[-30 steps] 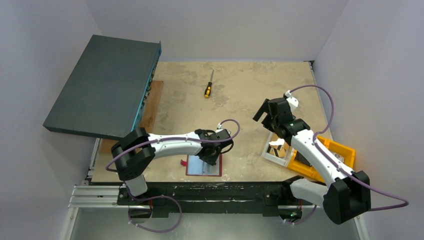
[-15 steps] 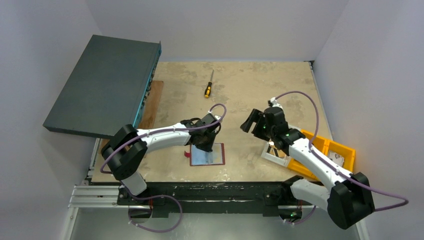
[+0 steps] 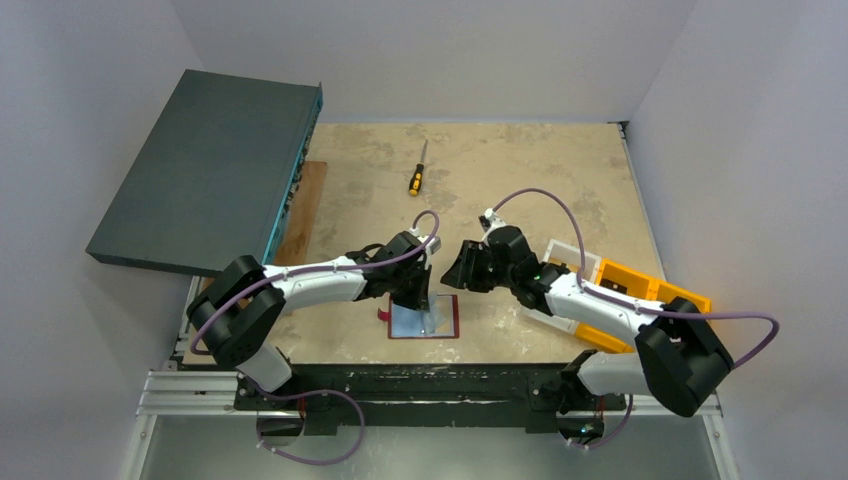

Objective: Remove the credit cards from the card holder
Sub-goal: Remove the credit card from the card holder.

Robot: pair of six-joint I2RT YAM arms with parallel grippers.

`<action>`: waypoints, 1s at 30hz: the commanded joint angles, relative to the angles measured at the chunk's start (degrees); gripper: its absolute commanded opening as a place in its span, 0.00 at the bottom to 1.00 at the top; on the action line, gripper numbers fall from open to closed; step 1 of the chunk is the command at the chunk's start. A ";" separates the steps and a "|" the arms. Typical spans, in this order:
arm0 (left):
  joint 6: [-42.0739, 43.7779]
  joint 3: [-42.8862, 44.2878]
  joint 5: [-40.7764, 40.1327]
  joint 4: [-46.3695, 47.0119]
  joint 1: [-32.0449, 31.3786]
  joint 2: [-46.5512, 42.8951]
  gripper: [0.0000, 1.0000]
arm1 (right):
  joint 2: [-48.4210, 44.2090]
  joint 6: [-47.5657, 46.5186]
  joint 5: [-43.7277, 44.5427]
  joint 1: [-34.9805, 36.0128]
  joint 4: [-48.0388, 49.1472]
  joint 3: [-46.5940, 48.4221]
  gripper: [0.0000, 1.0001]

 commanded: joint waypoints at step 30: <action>-2.22 -3.89 3.05 6.63 1.25 -5.27 0.19 | 12.15 -1.33 -7.66 4.45 8.70 -1.67 0.00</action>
